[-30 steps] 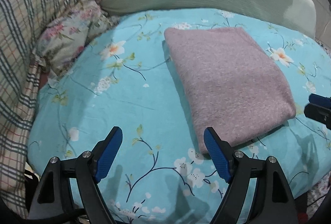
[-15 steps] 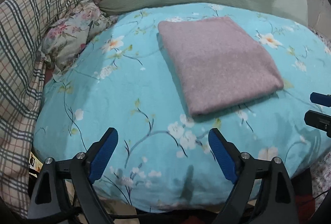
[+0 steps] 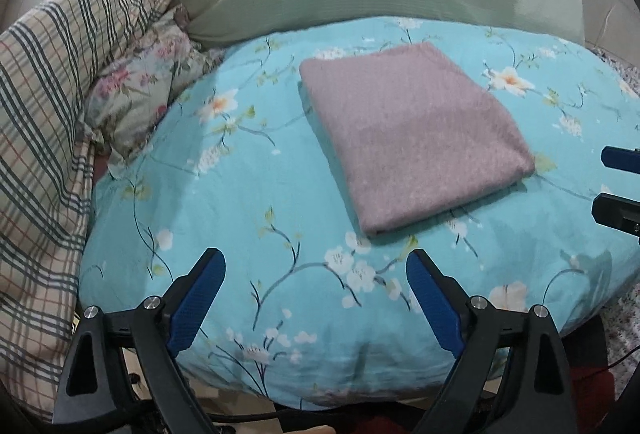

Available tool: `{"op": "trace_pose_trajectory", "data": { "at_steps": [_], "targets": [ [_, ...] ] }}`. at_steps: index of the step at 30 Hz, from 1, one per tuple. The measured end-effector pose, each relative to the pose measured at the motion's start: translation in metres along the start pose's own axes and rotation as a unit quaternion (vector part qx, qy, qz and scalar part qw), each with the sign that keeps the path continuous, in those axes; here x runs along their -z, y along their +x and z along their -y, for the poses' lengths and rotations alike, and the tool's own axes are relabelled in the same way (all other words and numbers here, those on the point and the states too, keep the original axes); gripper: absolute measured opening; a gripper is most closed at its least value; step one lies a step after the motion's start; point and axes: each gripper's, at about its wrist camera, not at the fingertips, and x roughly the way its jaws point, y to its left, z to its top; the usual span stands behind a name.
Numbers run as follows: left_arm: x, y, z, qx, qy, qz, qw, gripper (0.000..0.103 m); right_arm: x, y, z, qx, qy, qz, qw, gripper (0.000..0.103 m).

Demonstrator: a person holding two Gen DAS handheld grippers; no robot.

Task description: Fold small clothes

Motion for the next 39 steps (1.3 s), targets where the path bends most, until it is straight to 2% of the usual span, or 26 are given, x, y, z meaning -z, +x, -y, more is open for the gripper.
{"op": "trace_pose_trajectory", "data": {
  "at_steps": [7,16,39],
  "targets": [
    [-0.017,0.007,-0.002,-0.001,-0.008,0.013,0.9999,0.094,-0.013,0.015,0.003,0.0,0.014,0.005,1.0,0.098],
    [-0.033,0.03,-0.001,0.003,-0.014,0.009,0.9999,0.096,-0.017,0.046,0.005,0.0,0.021,-0.021,1.0,0.098],
    [-0.044,0.04,0.003,0.011,-0.019,-0.006,0.9998,0.096,-0.035,0.047,0.009,-0.001,0.027,-0.012,1.0,0.098]
  ]
}}
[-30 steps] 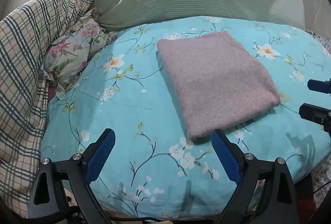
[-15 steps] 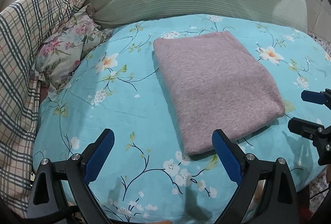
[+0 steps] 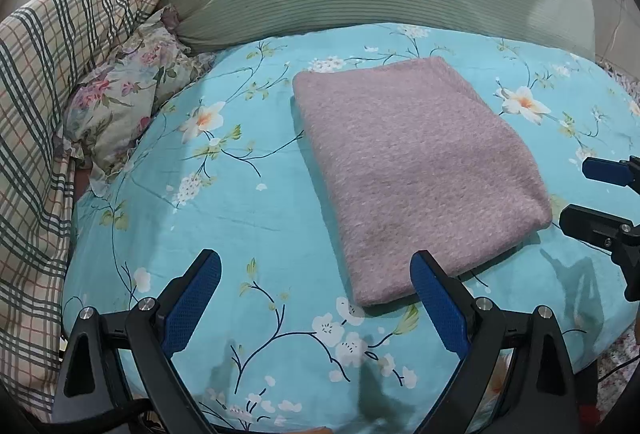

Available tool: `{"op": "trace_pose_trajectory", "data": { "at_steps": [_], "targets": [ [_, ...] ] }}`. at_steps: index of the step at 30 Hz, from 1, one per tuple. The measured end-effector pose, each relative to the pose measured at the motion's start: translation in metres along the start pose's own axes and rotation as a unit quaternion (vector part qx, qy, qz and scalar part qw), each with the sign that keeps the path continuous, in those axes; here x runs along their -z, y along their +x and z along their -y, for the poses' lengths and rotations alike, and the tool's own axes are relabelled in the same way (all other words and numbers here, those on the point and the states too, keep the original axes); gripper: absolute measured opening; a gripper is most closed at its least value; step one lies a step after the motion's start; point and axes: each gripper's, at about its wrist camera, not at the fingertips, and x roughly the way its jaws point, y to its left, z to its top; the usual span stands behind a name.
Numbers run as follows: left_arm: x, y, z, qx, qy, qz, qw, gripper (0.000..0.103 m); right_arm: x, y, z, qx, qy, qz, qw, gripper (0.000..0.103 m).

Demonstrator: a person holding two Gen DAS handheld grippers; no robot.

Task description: Fold small clothes

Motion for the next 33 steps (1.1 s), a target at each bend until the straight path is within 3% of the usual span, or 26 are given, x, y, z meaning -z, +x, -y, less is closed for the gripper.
{"op": "trace_pose_trajectory", "data": {
  "at_steps": [33],
  "targets": [
    [-0.008,-0.007,0.008,0.016,-0.007,0.007,0.9998,0.096,-0.003,-0.004,0.008,0.004,0.005,0.004,1.0,0.098]
  ]
}}
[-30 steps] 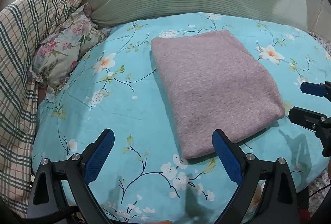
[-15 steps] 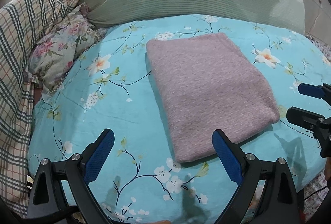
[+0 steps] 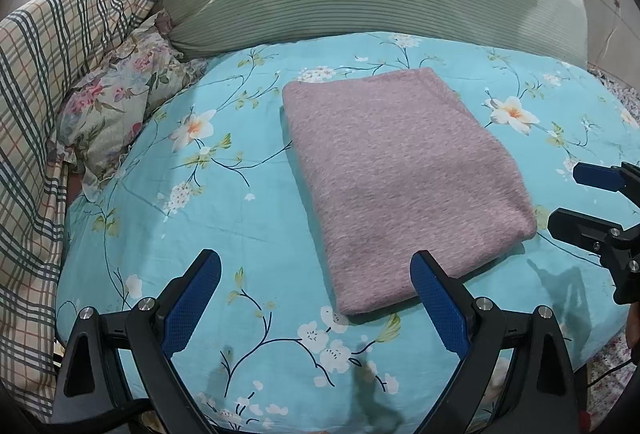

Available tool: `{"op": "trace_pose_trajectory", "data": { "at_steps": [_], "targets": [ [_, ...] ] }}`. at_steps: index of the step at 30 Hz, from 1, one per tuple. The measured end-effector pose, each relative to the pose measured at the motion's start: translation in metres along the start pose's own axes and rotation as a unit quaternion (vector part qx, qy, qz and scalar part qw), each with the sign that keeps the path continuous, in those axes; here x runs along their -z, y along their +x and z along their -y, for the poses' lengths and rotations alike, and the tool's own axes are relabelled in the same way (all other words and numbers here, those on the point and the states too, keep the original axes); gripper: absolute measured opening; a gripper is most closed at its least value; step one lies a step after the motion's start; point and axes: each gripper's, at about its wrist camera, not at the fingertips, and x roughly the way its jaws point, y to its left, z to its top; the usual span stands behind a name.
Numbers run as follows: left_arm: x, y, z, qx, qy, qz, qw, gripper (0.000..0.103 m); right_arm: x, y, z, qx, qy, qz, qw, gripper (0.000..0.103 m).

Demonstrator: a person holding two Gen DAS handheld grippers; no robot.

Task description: Fold small clothes

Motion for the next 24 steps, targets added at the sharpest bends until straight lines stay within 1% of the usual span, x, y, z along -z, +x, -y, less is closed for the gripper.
{"op": "trace_pose_trajectory", "data": {
  "at_steps": [24],
  "targets": [
    [0.005,0.005,0.006,0.006,0.005,-0.008,0.9999,0.096,0.01,0.011,-0.006,0.003,0.007,-0.013,1.0,0.098]
  ]
}}
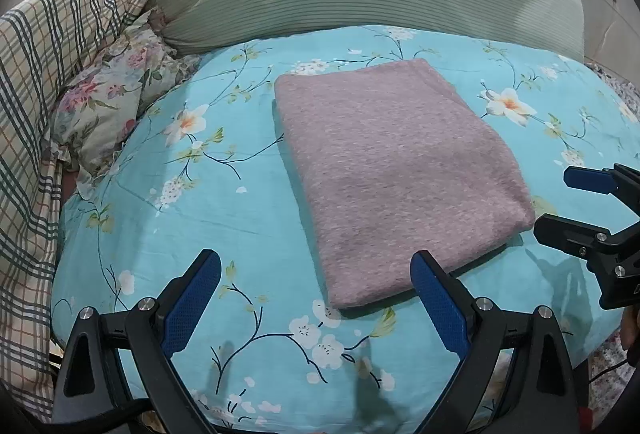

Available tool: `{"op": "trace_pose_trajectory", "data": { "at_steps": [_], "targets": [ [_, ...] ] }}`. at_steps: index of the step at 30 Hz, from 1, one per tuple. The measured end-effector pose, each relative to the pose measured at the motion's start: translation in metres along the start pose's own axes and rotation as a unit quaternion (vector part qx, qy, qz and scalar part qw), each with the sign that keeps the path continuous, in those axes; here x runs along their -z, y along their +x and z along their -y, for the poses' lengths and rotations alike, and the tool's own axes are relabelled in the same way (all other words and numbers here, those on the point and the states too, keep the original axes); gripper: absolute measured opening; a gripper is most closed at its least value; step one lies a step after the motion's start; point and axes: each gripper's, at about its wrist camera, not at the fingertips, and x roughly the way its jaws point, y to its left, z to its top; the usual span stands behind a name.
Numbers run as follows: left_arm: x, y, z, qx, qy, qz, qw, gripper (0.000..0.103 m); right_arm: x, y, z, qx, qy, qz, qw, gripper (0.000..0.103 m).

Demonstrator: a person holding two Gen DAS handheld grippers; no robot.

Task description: Fold small clothes

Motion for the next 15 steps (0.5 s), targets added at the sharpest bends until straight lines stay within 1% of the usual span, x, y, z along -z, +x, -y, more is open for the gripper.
{"op": "trace_pose_trajectory", "data": {
  "at_steps": [15],
  "targets": [
    [0.0006,0.0032,-0.0013,0.007,-0.001,-0.004,1.0,0.096,0.001,0.0017,-0.0018,0.001,0.0,-0.003,1.0,0.098]
  ]
}}
